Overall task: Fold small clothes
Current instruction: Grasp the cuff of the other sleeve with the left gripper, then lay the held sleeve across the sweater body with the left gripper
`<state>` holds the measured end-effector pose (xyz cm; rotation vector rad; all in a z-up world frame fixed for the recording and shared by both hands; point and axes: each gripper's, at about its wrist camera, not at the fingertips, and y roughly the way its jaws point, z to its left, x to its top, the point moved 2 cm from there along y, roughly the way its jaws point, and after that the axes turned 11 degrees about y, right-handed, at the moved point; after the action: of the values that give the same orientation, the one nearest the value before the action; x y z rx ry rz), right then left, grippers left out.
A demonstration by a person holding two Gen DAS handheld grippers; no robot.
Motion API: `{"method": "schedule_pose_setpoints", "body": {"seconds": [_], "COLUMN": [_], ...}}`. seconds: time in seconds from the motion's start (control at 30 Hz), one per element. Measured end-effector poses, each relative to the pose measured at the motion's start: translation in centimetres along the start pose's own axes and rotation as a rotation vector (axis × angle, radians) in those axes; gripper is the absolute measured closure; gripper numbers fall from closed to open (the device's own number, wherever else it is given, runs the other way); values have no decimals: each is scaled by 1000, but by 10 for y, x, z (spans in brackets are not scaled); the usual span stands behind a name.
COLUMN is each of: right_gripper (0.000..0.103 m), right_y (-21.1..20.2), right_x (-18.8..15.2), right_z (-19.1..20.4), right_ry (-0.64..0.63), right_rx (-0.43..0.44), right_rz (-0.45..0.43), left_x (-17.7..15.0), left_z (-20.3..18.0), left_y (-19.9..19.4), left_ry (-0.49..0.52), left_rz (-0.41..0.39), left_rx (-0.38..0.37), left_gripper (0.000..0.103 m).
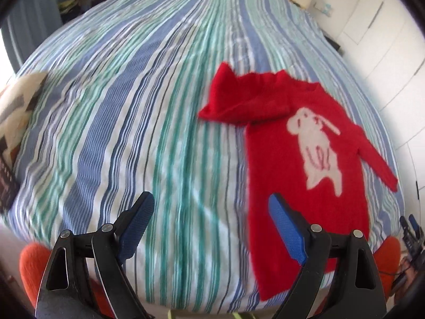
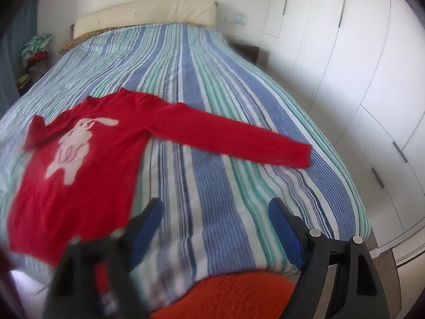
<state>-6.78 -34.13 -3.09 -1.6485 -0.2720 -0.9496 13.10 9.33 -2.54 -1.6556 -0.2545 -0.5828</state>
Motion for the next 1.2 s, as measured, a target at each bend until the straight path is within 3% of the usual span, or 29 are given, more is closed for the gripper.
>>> {"method": "schedule_pose_setpoints", "body": {"seconds": [0.07, 0.17, 0.27, 0.33, 0.5, 0.7, 0.77, 0.8, 0.9, 1.03, 1.1, 1.2], "right_gripper": [22, 22, 22, 22, 22, 22, 22, 22, 22, 22, 22, 22], "right_y": [-1, 2, 10, 12, 14, 17, 20, 21, 22, 21, 19, 18], "right_x": [-6, -10, -11, -11, -11, -12, -14, -14, -16, -15, -15, -15], "right_z": [13, 21, 23, 20, 19, 30, 35, 37, 41, 40, 37, 35], "right_ry": [-74, -119, -137, -128, -132, -189, -217, -232, -259, -250, -241, -231], "right_rx": [-41, -55, -45, -54, -67, -100, -112, -119, -135, -133, -131, -128], "right_rz": [-23, -29, 2, 13, 21, 14, 19, 21, 15, 11, 8, 1], "left_x": [40, 98, 144, 166, 184, 172, 169, 169, 168, 163, 153, 123], "left_z": [-17, -48, -64, -69, -79, -84, -82, -82, -78, -8, 48, 134], "left_y": [12, 48, 97, 132, 198, 246, 245, 241, 206, 124, 80, 25], "left_ry": [105, 272, 282, 269, 287, 324, 273, 257, 251, -7, -154, -337], "left_rz": [-32, 1, 79, 138, 240, 327, 298, 281, 149, -40, -129, -217], "left_rx": [-37, -112, -192, -192, -136, -52, -139, -181, -179, -188, -132, 66], "left_gripper": [8, 9, 17, 28, 29, 32, 72, 98, 98, 98, 98, 97]}}
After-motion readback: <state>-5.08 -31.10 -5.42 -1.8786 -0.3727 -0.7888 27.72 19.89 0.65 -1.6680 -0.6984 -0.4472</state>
